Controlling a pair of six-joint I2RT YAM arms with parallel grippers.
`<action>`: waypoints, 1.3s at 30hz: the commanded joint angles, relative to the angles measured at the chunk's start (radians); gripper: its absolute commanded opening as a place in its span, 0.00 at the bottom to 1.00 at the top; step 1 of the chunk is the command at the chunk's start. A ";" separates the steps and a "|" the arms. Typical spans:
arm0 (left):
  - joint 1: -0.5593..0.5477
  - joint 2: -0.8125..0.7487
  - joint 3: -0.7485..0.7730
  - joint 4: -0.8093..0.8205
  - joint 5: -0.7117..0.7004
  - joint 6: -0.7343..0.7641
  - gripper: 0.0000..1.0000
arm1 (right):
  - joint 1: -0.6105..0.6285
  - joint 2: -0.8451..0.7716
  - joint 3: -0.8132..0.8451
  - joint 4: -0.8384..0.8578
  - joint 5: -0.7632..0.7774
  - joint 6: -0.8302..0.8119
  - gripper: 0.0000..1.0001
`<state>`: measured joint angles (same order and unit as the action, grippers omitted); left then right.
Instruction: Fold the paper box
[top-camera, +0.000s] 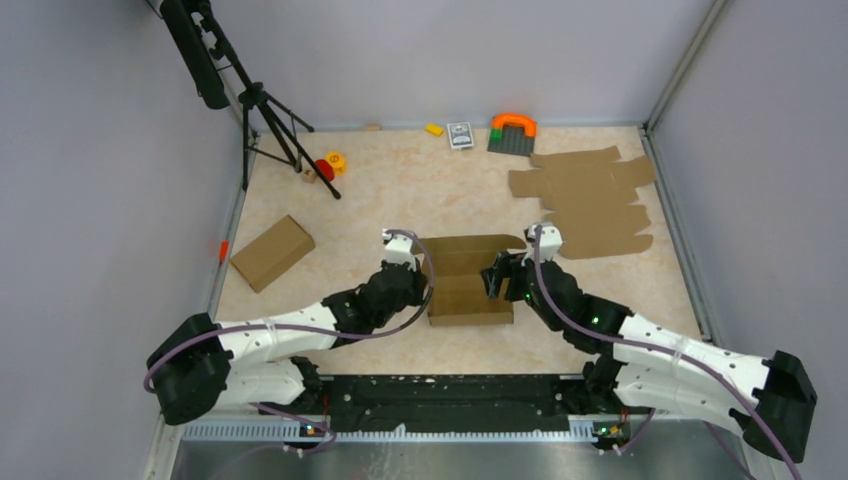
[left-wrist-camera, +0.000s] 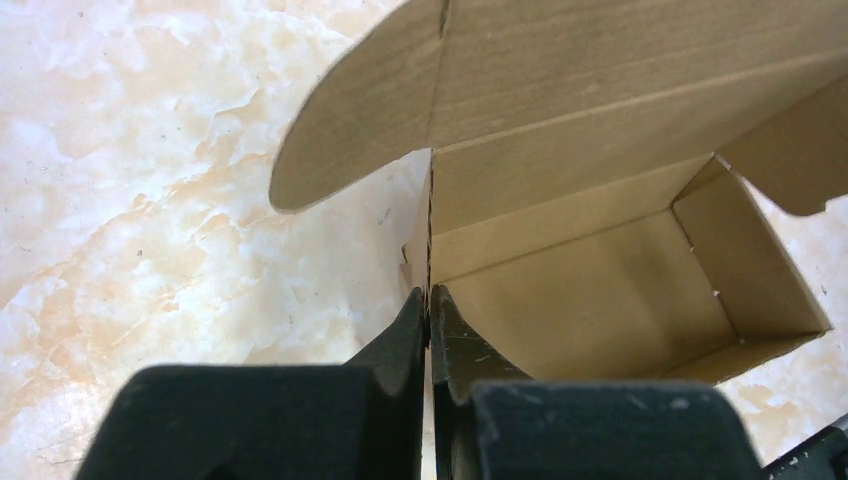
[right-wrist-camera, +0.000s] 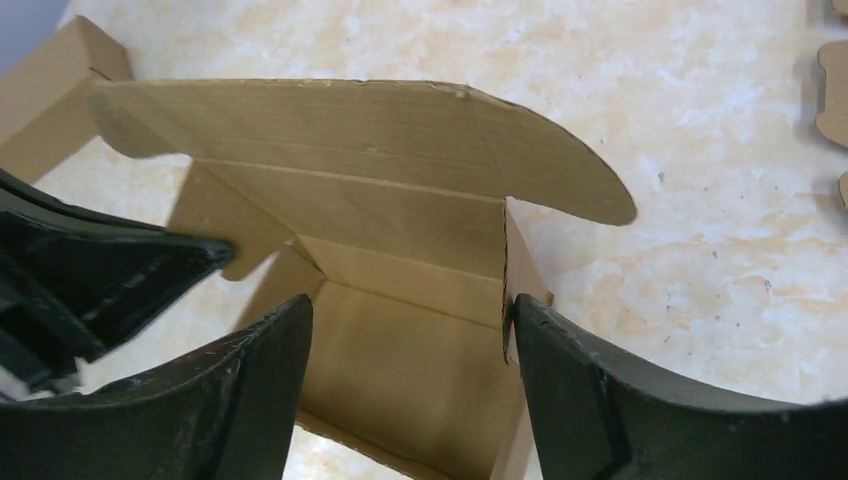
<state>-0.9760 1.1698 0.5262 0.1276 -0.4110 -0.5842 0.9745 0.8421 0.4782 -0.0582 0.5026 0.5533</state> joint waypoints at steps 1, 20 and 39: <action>-0.023 -0.029 -0.030 0.070 -0.037 0.023 0.00 | 0.012 -0.042 0.128 -0.113 -0.036 0.006 0.74; -0.054 -0.050 0.070 -0.022 -0.031 -0.037 0.00 | 0.010 -0.048 0.055 -0.195 -0.020 0.166 0.24; -0.143 0.033 -0.017 0.026 -0.099 -0.054 0.00 | 0.011 -0.067 -0.053 -0.201 -0.103 0.129 0.11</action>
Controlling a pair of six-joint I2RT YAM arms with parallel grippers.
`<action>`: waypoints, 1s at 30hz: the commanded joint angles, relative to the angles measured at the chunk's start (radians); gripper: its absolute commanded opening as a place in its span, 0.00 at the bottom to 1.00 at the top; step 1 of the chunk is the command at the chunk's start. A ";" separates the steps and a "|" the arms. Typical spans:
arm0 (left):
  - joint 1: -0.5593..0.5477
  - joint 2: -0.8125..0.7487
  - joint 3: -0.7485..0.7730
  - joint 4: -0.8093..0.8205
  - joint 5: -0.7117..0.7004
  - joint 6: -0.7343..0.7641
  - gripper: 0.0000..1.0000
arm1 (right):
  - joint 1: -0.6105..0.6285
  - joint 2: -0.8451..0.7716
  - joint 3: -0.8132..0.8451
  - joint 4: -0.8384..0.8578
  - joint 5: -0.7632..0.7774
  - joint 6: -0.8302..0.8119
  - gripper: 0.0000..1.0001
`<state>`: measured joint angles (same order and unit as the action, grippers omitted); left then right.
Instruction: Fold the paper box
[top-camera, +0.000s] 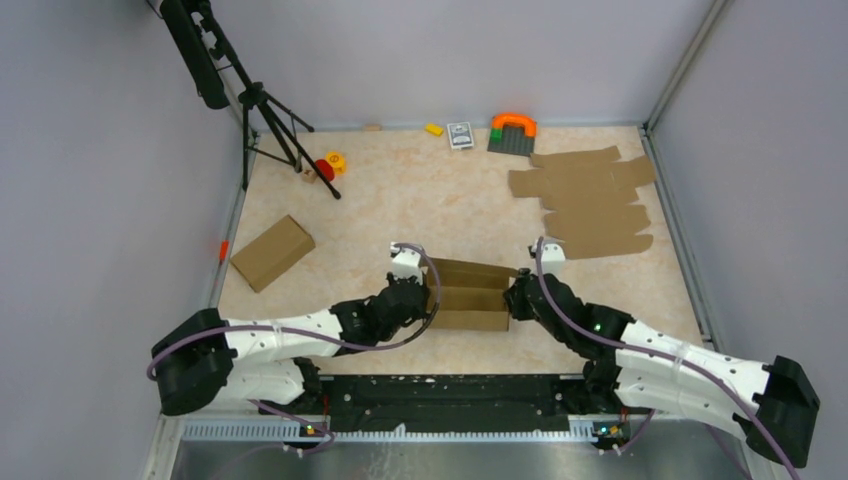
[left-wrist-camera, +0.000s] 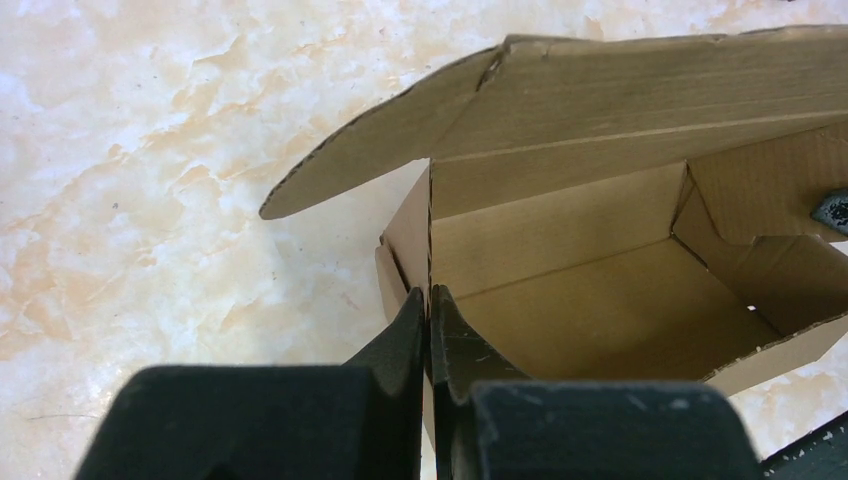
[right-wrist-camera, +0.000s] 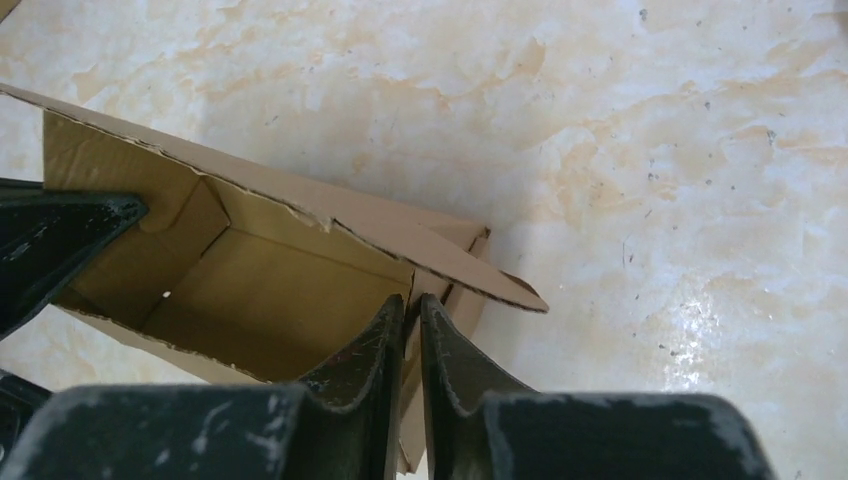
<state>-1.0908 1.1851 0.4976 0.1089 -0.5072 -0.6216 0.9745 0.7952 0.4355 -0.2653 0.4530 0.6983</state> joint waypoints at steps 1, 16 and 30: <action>-0.030 0.021 0.018 0.031 -0.009 -0.018 0.00 | 0.011 -0.020 -0.004 -0.007 -0.055 -0.015 0.14; -0.083 0.103 0.063 -0.020 -0.105 -0.008 0.00 | 0.011 -0.106 0.088 -0.160 -0.087 0.013 0.72; -0.093 0.139 0.082 -0.020 -0.116 -0.001 0.00 | 0.011 -0.165 0.342 -0.343 -0.015 -0.184 0.92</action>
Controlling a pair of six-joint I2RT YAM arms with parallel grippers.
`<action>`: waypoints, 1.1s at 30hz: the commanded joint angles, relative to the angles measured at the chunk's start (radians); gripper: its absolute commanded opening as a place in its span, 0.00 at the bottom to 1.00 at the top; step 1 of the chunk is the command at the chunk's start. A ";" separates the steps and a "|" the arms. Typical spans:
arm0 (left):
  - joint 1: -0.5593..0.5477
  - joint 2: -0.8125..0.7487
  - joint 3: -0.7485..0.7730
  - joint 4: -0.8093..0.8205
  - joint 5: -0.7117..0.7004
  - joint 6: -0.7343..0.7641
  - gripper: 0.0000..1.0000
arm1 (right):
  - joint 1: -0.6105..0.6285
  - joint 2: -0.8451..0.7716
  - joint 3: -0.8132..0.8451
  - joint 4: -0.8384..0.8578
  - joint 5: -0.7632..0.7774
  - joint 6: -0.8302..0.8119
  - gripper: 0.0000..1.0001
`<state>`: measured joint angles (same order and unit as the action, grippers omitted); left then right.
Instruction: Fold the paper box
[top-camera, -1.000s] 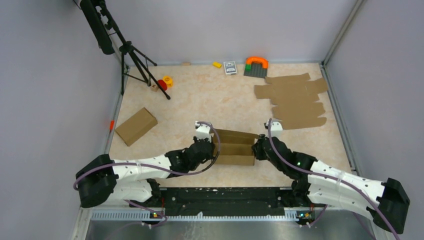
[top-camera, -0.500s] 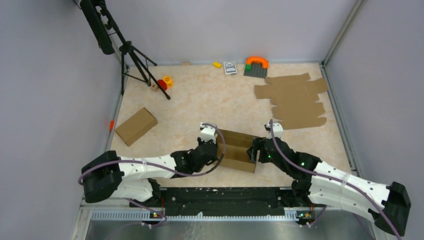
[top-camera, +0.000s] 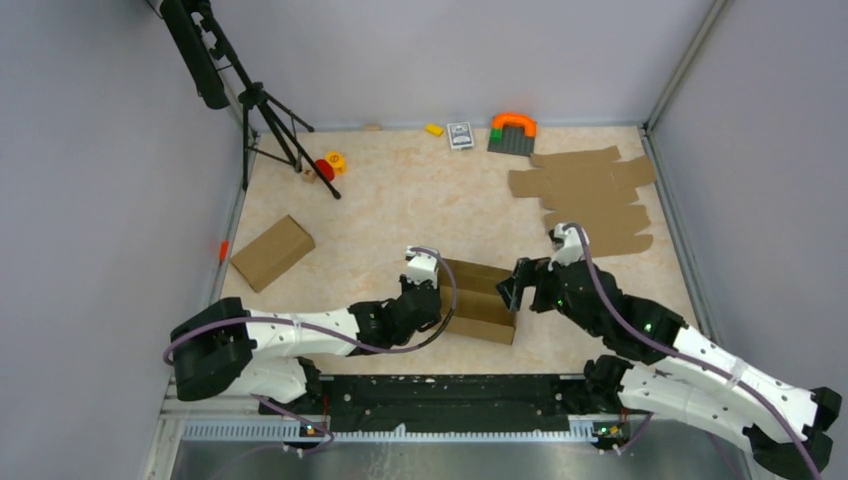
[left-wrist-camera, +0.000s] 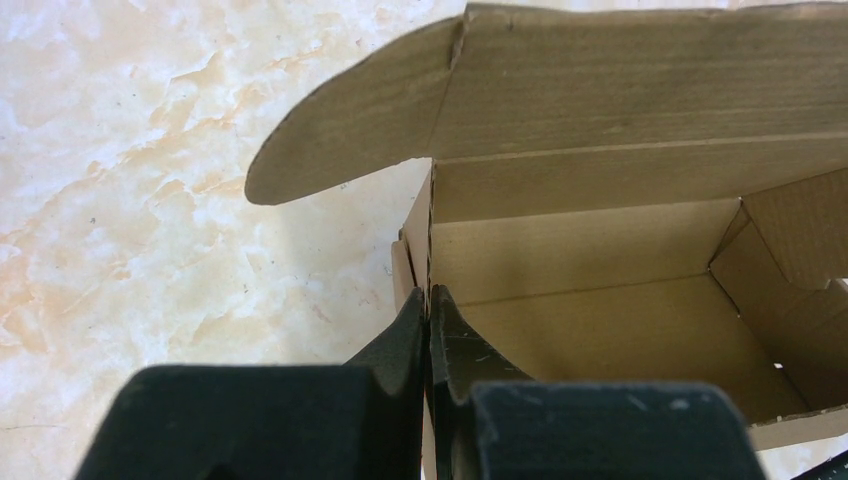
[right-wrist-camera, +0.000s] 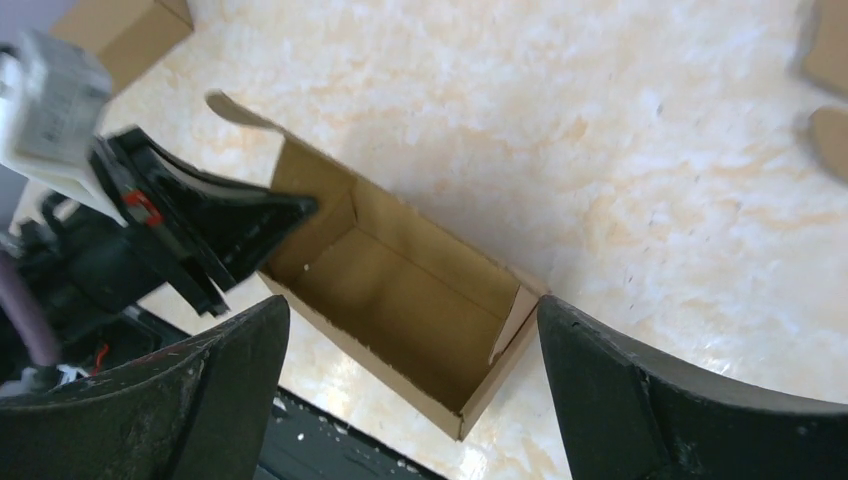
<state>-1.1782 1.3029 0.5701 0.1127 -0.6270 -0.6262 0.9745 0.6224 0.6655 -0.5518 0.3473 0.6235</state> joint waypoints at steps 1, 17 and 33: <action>-0.006 0.020 0.010 -0.024 0.004 0.003 0.00 | 0.011 0.010 0.126 -0.046 0.101 -0.140 0.92; -0.011 -0.003 -0.020 0.016 0.016 0.017 0.00 | 0.010 0.480 0.304 0.009 -0.051 -0.467 0.77; -0.012 -0.025 -0.054 0.048 0.083 0.027 0.00 | 0.011 0.451 0.217 0.056 -0.282 -0.492 0.20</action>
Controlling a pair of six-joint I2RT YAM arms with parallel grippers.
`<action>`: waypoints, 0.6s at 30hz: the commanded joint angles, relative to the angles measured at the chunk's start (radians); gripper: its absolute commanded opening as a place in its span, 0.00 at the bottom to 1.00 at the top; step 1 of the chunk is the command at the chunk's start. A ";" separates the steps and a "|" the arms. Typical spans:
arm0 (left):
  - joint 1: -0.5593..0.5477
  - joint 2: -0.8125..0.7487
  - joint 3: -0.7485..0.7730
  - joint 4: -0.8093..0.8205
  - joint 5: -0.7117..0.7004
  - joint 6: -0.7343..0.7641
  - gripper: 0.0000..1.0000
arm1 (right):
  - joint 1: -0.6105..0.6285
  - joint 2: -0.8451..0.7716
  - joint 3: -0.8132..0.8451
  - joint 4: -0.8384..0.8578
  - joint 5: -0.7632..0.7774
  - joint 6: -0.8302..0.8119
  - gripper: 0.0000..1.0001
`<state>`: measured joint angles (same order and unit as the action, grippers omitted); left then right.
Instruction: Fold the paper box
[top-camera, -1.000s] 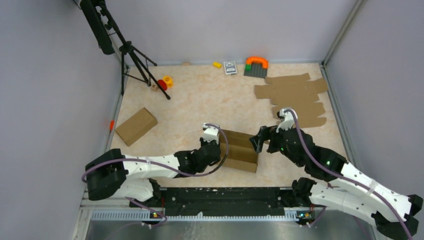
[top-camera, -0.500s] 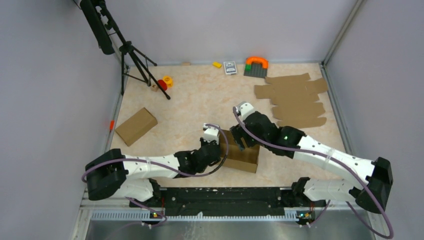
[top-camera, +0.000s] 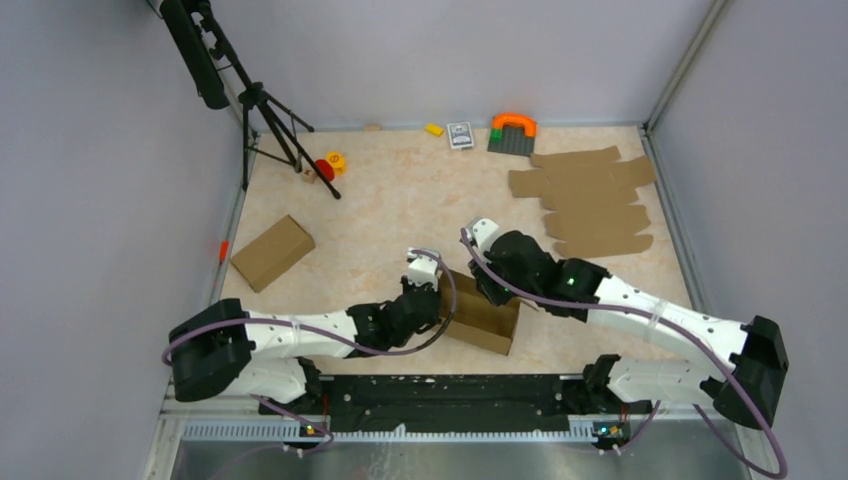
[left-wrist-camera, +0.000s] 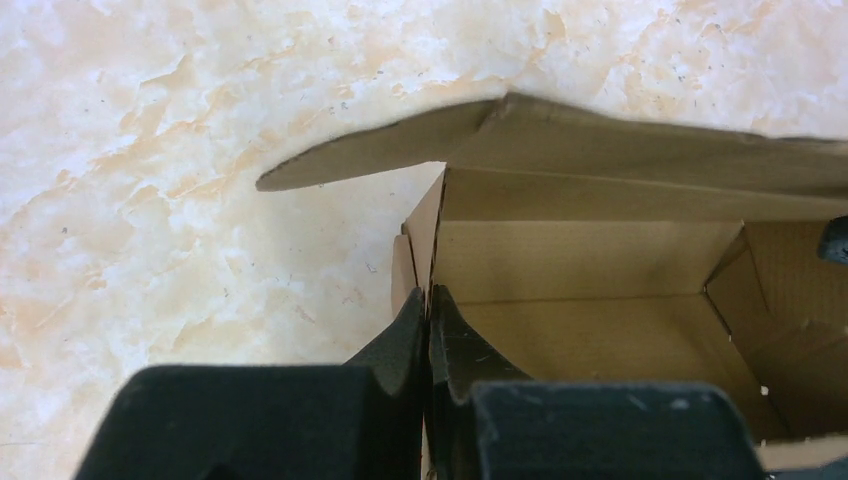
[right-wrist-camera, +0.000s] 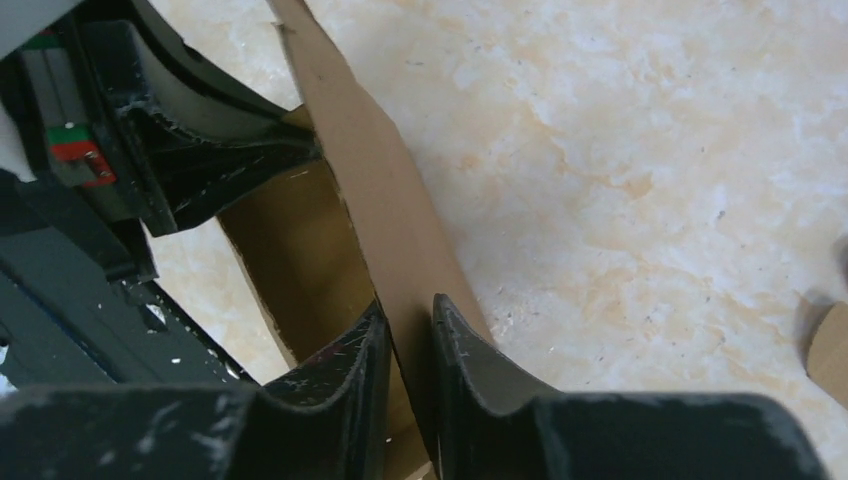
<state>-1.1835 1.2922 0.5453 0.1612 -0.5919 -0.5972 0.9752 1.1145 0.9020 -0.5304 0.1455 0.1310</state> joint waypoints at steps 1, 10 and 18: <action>-0.007 -0.017 -0.031 -0.006 0.053 -0.007 0.00 | 0.010 -0.043 -0.027 0.036 -0.092 0.005 0.17; -0.007 -0.112 -0.001 -0.151 0.102 -0.056 0.27 | 0.011 -0.051 -0.049 0.047 -0.079 0.028 0.00; -0.005 -0.179 0.081 -0.467 0.152 -0.154 0.63 | 0.012 -0.054 -0.045 0.058 -0.088 0.032 0.00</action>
<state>-1.1851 1.1603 0.5774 -0.1200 -0.4866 -0.6674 0.9752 1.0779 0.8574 -0.5007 0.0647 0.1528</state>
